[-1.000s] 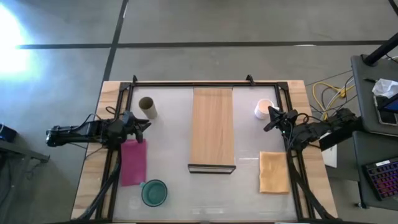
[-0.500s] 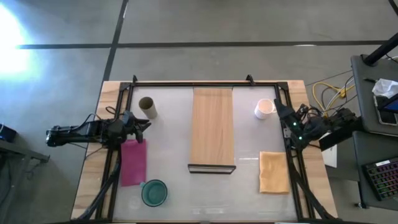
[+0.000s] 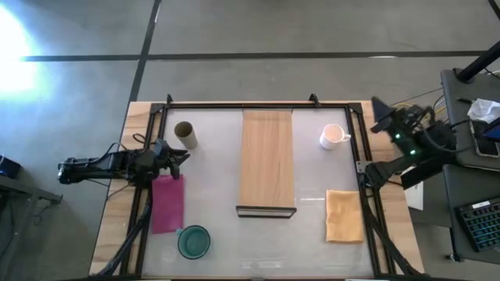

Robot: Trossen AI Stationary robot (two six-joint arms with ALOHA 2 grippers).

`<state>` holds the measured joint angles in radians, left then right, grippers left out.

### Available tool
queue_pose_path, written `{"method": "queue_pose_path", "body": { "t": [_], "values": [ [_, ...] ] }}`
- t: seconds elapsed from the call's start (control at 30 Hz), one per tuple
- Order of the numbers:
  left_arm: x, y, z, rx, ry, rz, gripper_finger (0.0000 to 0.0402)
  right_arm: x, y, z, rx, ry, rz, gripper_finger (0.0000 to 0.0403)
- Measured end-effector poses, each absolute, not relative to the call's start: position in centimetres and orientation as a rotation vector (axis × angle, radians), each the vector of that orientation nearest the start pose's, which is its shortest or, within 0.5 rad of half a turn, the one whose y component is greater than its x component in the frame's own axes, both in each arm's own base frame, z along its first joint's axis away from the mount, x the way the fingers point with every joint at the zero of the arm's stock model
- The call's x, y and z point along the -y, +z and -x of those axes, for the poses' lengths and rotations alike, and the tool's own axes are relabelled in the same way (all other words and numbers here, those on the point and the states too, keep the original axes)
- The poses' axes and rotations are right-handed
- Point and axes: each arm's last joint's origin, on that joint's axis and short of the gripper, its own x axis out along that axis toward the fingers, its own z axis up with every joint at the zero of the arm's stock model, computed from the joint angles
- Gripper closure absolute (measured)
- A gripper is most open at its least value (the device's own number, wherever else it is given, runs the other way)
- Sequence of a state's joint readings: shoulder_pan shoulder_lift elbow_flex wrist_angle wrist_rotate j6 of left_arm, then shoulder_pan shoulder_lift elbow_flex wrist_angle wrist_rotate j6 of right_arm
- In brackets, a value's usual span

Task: Stack small to large cups/mugs on shelf
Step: Put the white mug on the shelf

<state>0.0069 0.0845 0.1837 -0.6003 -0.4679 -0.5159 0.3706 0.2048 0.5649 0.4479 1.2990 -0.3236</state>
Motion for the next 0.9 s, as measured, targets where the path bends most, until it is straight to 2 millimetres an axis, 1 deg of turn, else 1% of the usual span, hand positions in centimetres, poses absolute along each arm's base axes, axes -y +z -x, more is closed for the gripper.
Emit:
{"method": "queue_pose_path", "body": {
  "t": [0.03,0.23,0.33,0.4,0.43,0.57,0.63,0.67,0.77,0.83,0.9],
  "values": [
    [-1.4,16.5,-7.7,-0.359,0.578,0.381,0.0317,2.0,36.2,-2.6,0.391,-0.953,-0.282,0.0394],
    [-1.4,16.5,-7.7,-0.359,0.578,0.381,0.0317,3.1,40.6,0.2,0.393,-0.991,-0.225,0.0394],
    [-1.4,16.5,-7.7,-0.359,0.578,0.381,0.0317,3.8,42.8,2.1,0.517,-0.937,-0.329,0.0394],
    [-1.4,16.5,-7.7,-0.359,0.578,0.381,0.0317,4.2,43.8,3.2,0.599,-0.900,-0.419,0.0394],
    [-1.4,16.5,-7.7,-0.359,0.578,0.381,0.0317,4.3,44.2,3.6,0.610,-0.904,-0.454,0.0394],
    [-1.4,16.5,-7.7,-0.359,0.578,0.381,0.0317,5.1,45.2,5.3,0.600,-0.954,-0.499,0.0394],
    [-1.4,16.5,-7.7,-0.359,0.578,0.381,0.0317,5.3,45.3,5.9,0.575,-1.003,-0.562,0.0394],
    [-1.4,16.5,-7.7,-0.359,0.578,0.381,0.0317,5.4,45.2,6.0,0.535,-1.033,-0.554,0.0394],
    [-1.4,16.5,-7.7,-0.359,0.578,0.381,0.0317,5.5,45.0,5.6,0.307,-1.134,-0.447,0.0391],
    [-1.4,16.5,-7.7,-0.359,0.578,0.381,0.0317,5.4,45.1,5.1,0.254,-1.132,-0.387,0.0383],
    [-1.4,16.5,-7.7,-0.359,0.578,0.381,0.0317,5.3,45.6,4.8,0.224,-1.139,-0.345,0.0367]
  ]
}}
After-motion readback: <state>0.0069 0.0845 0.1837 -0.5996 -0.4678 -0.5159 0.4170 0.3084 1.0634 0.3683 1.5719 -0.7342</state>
